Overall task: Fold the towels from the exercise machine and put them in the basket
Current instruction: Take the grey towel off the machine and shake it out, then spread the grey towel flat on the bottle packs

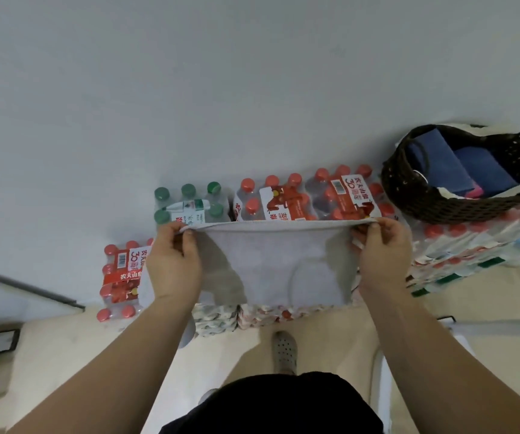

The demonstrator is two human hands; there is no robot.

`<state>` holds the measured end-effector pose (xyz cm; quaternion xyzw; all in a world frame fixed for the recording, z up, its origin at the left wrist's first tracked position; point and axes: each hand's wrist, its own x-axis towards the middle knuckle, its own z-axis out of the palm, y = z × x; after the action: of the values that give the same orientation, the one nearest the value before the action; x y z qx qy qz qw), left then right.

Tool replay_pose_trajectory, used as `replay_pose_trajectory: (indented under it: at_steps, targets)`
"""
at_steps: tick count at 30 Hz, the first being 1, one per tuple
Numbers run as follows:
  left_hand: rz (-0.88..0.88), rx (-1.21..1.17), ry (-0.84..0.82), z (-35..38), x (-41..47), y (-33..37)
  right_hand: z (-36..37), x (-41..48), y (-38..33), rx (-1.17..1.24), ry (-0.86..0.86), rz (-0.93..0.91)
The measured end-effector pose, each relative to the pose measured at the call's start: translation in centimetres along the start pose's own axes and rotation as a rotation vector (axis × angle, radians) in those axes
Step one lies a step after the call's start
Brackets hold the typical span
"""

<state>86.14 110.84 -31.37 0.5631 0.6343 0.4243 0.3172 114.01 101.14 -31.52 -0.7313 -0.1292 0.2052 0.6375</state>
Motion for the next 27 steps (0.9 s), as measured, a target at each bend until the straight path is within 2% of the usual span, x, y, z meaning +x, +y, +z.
replay_pose_trajectory:
  at_steps: [4,7,10,15,18,21,25,27]
  targets:
    - [0.049,0.272,0.011,3.4,2.6,-1.3,1.3,4.7,0.8,-0.274,-0.014,-0.103]
    - [0.043,0.412,0.018,4.8,3.8,-1.5,1.9,7.4,1.1,-0.320,-0.081,-0.070]
    - [0.065,0.476,0.013,5.9,4.7,-1.1,2.9,9.7,1.0,-0.343,-0.079,-0.048]
    - [0.143,0.573,-0.038,7.5,7.4,0.7,5.1,13.6,-1.1,-0.468,-0.045,-0.221]
    - [0.174,0.574,-0.089,9.3,9.8,2.1,6.4,16.5,-1.6,-0.499,-0.055,-0.255]
    - [0.122,0.540,-0.230,11.3,10.8,2.3,7.5,16.5,-0.7,-0.546,-0.287,-0.237]
    - [0.146,0.758,-0.284,12.7,8.6,1.2,7.7,13.4,2.0,-1.145,-0.571,-0.485]
    - [0.159,0.845,-0.306,12.6,6.9,0.6,7.5,12.7,2.8,-1.306,-0.662,-0.550]
